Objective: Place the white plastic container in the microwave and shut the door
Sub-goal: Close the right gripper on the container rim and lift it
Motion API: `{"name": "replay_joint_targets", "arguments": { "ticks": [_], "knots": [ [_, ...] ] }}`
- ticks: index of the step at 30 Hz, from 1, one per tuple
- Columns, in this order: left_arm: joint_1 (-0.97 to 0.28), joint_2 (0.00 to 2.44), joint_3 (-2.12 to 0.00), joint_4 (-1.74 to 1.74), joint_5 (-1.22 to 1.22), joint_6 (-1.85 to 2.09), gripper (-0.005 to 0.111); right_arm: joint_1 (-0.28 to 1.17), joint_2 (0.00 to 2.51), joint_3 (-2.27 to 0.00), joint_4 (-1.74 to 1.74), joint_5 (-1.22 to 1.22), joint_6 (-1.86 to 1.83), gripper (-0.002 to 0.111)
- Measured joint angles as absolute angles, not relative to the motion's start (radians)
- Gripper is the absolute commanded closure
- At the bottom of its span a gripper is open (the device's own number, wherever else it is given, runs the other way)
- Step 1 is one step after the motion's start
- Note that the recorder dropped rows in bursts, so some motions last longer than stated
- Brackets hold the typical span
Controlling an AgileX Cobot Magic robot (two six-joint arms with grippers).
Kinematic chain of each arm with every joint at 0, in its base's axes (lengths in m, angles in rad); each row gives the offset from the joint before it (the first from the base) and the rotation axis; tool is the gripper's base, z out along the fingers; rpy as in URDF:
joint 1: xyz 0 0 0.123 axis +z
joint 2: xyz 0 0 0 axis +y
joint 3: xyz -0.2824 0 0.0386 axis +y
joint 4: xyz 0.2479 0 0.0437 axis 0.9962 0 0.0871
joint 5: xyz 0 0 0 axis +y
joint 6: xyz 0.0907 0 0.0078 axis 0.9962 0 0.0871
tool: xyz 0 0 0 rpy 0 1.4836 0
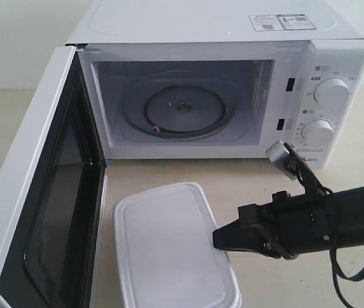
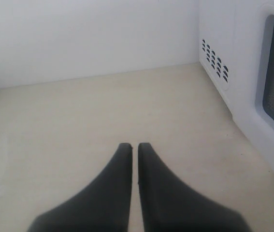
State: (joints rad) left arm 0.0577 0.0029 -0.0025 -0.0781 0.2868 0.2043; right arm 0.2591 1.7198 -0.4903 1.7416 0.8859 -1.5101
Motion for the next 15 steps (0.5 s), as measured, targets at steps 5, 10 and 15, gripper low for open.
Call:
{"name": "replay_joint_targets", "arguments": {
  "ticks": [5,10,15],
  "knots": [
    [0.058,0.003,-0.002,-0.078,0.287,0.204,0.102,0.259,1.625,-0.488,1.740,0.816,-1.432,0.108],
    [0.058,0.003,-0.002,-0.078,0.287,0.204,0.102,0.259,1.512,-0.465,1.740,0.738,-1.375,0.108],
    [0.058,0.003,-0.002,-0.078,0.287,0.204,0.102,0.259,1.436,-0.450,1.738,0.740,-1.339,0.108]
  ]
}}
